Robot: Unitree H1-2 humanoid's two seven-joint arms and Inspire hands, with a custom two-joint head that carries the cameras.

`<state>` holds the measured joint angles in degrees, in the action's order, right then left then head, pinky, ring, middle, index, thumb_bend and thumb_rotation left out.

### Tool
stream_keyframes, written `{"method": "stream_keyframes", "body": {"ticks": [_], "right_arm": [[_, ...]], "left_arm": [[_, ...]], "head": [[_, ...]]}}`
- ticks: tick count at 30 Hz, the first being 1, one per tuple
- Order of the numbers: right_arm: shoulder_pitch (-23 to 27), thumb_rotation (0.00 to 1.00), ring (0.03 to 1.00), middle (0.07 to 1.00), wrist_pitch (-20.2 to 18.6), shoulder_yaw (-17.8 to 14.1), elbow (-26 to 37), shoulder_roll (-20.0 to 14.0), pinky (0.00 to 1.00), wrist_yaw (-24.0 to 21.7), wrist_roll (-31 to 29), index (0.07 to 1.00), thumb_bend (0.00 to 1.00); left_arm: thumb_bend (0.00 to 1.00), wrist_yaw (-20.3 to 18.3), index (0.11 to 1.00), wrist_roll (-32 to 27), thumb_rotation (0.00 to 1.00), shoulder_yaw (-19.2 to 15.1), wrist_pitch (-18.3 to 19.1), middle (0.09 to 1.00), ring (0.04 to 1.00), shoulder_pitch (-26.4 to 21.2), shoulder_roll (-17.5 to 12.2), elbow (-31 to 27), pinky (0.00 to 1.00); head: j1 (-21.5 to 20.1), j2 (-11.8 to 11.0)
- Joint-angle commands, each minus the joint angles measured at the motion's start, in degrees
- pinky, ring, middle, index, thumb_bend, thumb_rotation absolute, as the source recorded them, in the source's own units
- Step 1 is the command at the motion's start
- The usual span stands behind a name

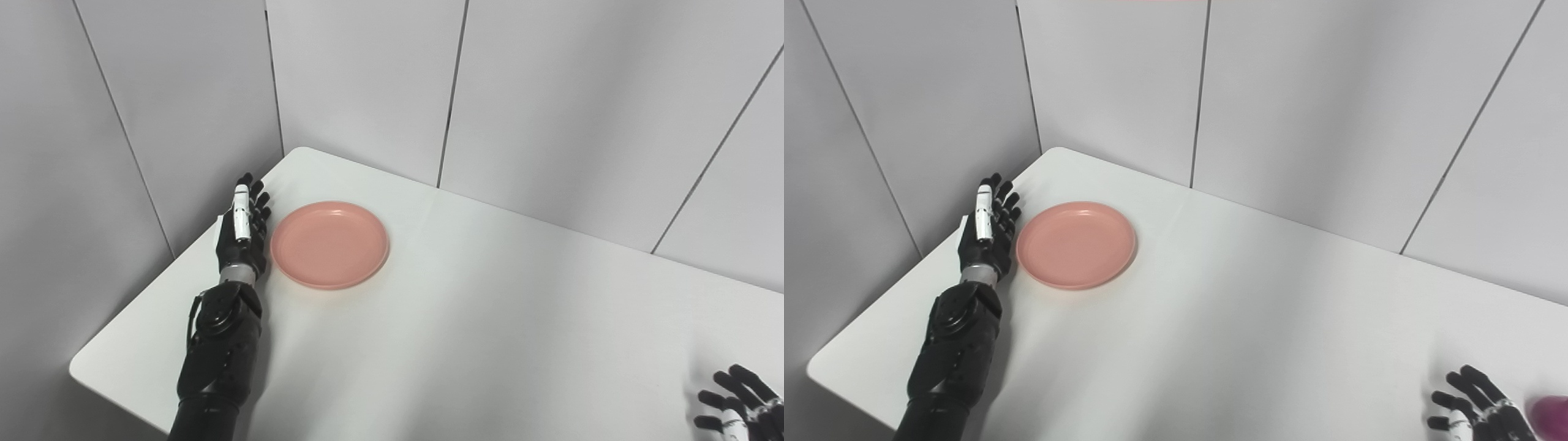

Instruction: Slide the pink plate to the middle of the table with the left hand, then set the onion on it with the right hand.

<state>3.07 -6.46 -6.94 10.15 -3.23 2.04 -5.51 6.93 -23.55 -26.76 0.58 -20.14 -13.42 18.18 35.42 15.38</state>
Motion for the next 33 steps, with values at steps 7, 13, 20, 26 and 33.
{"method": "stream_keyframes", "body": {"ticks": [7,13,20,26,33], "right_arm": [[0.9,0.00,0.570,0.672,0.9,0.0,2.1,0.0,0.42,-0.1,-0.4,0.696,0.38],[0.8,0.00,0.565,0.667,1.1,0.1,2.0,0.0,0.42,0.0,-0.1,0.697,0.38],[0.7,0.00,0.494,0.655,0.3,0.2,2.7,0.3,0.36,0.4,0.3,0.693,0.45],[0.7,0.00,0.494,0.647,0.6,0.1,2.6,0.6,0.36,0.4,0.2,0.690,0.45],[0.5,0.00,0.498,0.648,1.1,0.1,2.3,0.5,0.36,0.2,0.2,0.691,0.45]], "left_arm": [[0.30,-1.1,0.946,0.9,1.00,1.5,-1.2,0.963,0.972,-2.9,-1.5,2.1,1.00],[0.31,-2.3,0.955,0.4,1.00,2.2,-1.4,0.970,0.974,-3.4,-1.4,4.0,0.99],[0.31,-4.3,0.952,-0.5,1.00,3.0,-1.5,0.963,0.965,-4.0,-1.3,5.5,0.97],[0.33,-7.3,0.953,-1.6,1.00,3.7,0.0,0.966,0.968,-4.6,-1.4,7.0,0.98],[0.32,-10.2,0.944,-2.9,1.00,5.0,2.6,0.957,0.957,-5.4,-0.9,8.2,0.98]], "head": [[-0.2,-0.1],[-0.4,0.0],[-0.6,0.2],[-0.8,0.3],[-1.1,0.4]]}}
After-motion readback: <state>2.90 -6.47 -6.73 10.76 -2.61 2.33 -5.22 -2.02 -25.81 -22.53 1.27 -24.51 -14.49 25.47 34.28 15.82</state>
